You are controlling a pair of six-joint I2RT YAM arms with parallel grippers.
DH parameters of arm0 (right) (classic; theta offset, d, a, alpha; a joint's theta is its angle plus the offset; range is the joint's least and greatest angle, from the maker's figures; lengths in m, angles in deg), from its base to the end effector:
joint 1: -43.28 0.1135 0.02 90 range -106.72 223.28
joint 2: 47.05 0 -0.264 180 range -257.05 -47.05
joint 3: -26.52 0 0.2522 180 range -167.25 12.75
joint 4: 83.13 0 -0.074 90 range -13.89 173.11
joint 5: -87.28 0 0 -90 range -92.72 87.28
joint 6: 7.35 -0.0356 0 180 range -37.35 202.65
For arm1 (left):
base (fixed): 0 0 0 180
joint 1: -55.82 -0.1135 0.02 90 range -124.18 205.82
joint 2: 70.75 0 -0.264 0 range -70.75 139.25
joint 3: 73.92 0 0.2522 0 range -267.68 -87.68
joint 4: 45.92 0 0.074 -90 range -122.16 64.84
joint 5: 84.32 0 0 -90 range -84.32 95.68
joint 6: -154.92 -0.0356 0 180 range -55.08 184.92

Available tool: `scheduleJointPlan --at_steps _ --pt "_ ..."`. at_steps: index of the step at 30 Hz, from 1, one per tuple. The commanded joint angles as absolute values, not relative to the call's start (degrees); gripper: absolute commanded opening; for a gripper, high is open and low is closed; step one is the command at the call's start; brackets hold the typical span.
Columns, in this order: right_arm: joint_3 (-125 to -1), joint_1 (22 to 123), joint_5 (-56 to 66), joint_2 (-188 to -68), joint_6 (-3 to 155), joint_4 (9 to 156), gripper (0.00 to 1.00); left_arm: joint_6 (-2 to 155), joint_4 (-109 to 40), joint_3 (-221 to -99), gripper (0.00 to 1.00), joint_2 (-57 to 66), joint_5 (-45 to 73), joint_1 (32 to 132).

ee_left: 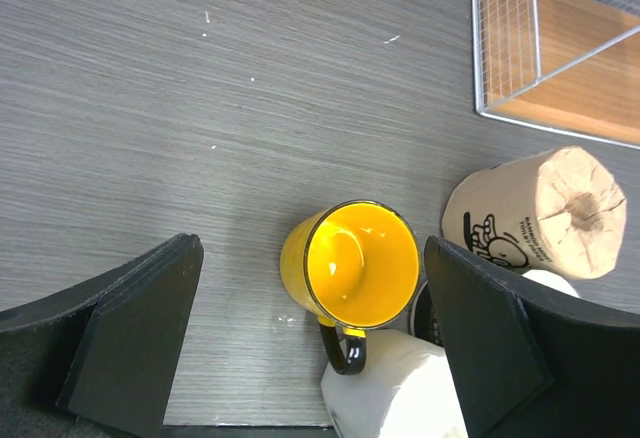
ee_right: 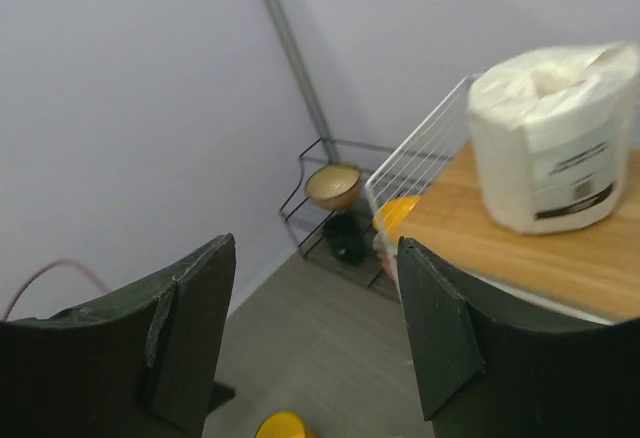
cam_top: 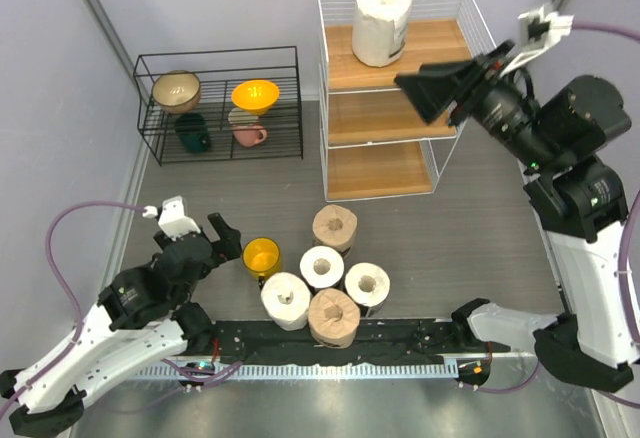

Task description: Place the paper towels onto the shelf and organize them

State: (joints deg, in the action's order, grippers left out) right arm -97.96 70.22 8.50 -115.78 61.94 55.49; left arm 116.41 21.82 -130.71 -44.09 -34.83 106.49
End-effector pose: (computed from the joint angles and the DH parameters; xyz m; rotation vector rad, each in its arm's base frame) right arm 0.1499 0.0840 0.5950 -0.2461 1.3505 0.8312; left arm 0.0700 -0.0490 0.2969 -0.3838 2.0315 -0.3070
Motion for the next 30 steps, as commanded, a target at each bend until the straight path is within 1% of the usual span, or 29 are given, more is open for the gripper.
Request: scheduleJointPlan --at_steps 1,2,6,8,10,11,12,13,14,16,18,23,27,30 --pt "-86.1 73.8 22.2 -112.1 58.4 55.8 0.71 119.7 23.6 -133.5 1.0 -44.0 -36.9 106.8" --pt "-81.9 77.0 21.2 -110.3 58.9 55.2 0.72 120.0 23.9 -133.4 1.0 -44.0 -37.0 106.8" --pt "-76.0 86.1 15.1 -110.2 59.6 51.9 0.72 122.3 24.4 -132.9 1.0 -43.3 -37.1 106.8" --pt "-73.1 90.8 8.6 -111.1 60.1 50.8 0.72 123.1 24.4 -132.9 1.0 -42.0 -36.9 106.8" --pt "-71.7 99.6 1.2 -113.1 60.4 49.6 0.71 123.7 24.7 -133.3 1.0 -41.1 -36.4 106.8" --pt "-69.9 102.7 -7.6 -113.9 60.3 49.1 0.7 124.3 24.9 -133.4 1.0 -40.7 -36.2 106.8" --pt "-69.0 108.4 -10.4 -115.8 60.4 48.8 0.71 124.6 25.0 -133.4 1.0 -40.5 -36.0 106.8" --pt "-68.3 110.8 -13.0 -116.9 60.5 48.5 0.7 124.8 25.1 -133.4 1.0 -40.4 -35.6 106.8" --pt "-67.2 113.0 -18.3 -118.3 60.4 47.9 0.7 125.2 25.2 -133.4 1.0 -40.4 -35.5 106.8" --pt "-66.1 117.9 -21.3 -121.6 58.8 47.7 0.71 125.2 25.7 -133.2 1.0 -40.7 -35.2 106.8" --pt "-63.9 120.0 -23.1 -122.9 56.0 49.1 0.7 125.3 25.9 -133.1 1.0 -41.6 -35.1 106.7" --pt "-58.9 122.8 -25.7 -124.7 50.0 51.9 0.64 125.2 26.7 -133.4 1.0 -42.8 -35.4 106.8" --pt "-57.9 123.9 -26.4 -126.3 44.7 51.8 0.58 125.2 27.0 -133.6 1.0 -42.7 -35.3 106.7" --pt "-59.7 126.0 -27.0 -130.1 41.9 49.8 0.59 124.6 26.2 -133.7 1.0 -41.6 -34.6 106.8"
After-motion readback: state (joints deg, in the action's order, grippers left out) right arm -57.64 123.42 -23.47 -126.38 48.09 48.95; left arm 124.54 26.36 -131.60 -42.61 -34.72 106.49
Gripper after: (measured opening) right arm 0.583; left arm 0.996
